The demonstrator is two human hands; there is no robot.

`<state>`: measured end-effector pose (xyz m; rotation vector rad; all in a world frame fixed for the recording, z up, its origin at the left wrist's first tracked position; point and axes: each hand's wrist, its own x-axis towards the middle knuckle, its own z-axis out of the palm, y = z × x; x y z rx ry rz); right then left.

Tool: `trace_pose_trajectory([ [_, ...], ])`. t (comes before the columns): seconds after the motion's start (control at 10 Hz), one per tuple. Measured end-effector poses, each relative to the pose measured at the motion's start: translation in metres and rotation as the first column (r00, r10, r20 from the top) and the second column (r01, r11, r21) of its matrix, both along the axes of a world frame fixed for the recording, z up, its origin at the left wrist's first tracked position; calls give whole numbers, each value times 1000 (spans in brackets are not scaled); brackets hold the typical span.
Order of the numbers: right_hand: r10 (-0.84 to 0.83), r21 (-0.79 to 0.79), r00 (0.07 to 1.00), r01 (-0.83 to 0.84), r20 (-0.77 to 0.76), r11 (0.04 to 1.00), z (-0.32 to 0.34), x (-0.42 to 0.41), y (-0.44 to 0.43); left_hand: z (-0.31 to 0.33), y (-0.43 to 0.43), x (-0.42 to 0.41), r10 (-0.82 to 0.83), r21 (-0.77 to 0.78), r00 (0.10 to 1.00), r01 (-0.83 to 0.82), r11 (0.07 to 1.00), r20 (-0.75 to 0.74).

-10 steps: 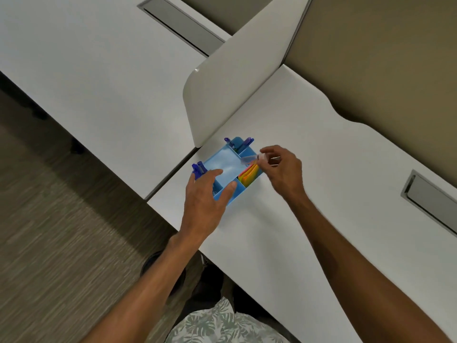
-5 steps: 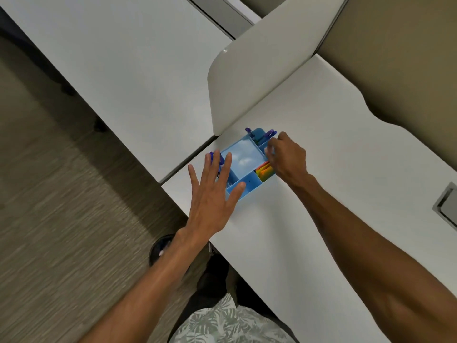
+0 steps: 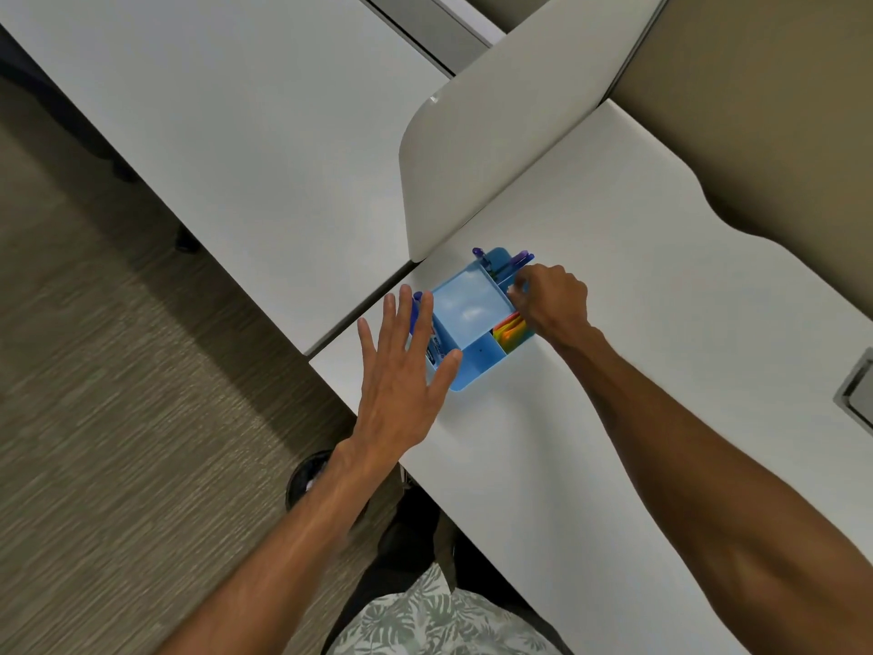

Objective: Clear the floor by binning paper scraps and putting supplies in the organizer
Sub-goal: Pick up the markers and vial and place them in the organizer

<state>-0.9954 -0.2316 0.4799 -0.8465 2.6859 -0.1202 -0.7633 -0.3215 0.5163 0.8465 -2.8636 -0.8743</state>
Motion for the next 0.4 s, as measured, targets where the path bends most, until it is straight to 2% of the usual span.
trace_pose_trajectory([
  [0.2,-30,-29,999,30,20,999,-2,3,3,0,-5,-3,-27,0,999,27,1000,32],
  [0.3,-85,-114,996,85,12,990,3,8,11,4,-8,-4,-34,-16,999,34,999,19],
  [0.4,-158,-269,985,135,-66,954,18,24,26,11,-9,-5,-38,-48,999,37,998,-10],
])
